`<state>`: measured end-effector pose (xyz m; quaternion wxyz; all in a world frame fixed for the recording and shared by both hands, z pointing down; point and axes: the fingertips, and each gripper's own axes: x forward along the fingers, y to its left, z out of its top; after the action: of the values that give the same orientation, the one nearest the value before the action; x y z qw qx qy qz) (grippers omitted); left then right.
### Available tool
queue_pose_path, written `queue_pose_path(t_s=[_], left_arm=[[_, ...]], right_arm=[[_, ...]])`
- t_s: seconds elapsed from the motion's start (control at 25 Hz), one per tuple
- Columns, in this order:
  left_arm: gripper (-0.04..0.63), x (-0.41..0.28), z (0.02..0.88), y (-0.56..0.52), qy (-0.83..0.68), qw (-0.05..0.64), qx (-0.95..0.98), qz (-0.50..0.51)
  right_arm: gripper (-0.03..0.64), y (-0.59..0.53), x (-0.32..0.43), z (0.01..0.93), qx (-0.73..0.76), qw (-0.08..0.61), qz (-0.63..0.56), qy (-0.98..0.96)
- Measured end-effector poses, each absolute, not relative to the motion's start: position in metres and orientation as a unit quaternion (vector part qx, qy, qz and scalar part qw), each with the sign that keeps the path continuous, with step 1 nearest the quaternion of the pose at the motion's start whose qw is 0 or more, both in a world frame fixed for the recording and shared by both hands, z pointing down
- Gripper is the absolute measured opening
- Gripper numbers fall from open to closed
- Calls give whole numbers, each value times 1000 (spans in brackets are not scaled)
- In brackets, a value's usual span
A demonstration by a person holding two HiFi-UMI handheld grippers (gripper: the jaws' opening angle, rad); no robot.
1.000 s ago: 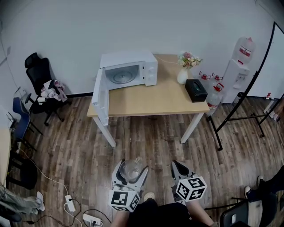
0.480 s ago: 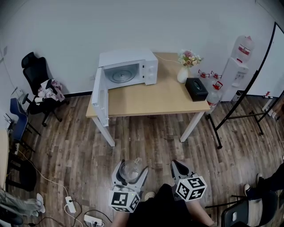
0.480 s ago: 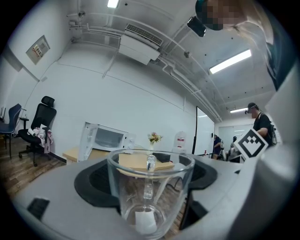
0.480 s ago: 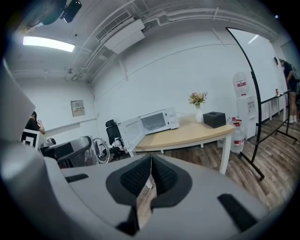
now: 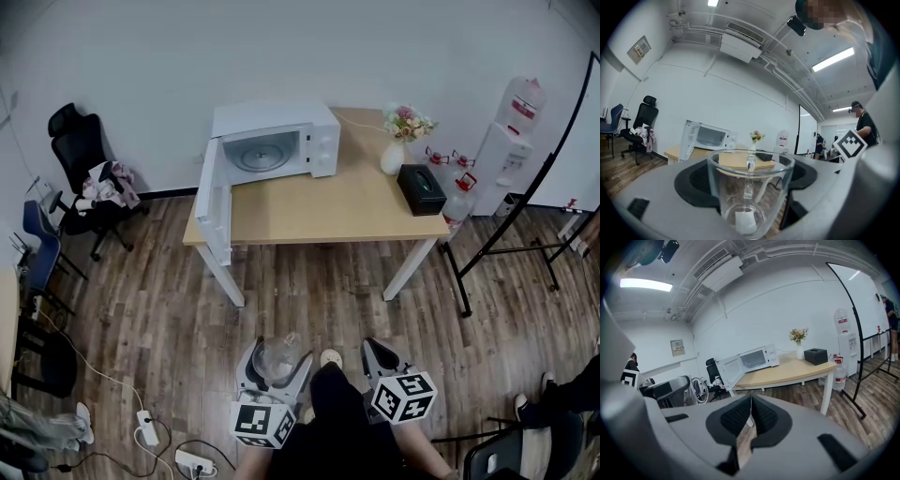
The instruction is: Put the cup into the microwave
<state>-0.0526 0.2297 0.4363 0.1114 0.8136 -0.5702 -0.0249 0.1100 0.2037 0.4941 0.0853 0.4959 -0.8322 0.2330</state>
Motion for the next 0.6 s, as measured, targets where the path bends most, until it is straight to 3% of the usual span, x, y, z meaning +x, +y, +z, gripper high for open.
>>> queue_pose_path(t_s=[0.6], left_arm=[[407, -56, 429, 145, -596, 103, 796, -30]], right_arm=[[-5, 115, 106, 491, 469, 90, 232, -847]])
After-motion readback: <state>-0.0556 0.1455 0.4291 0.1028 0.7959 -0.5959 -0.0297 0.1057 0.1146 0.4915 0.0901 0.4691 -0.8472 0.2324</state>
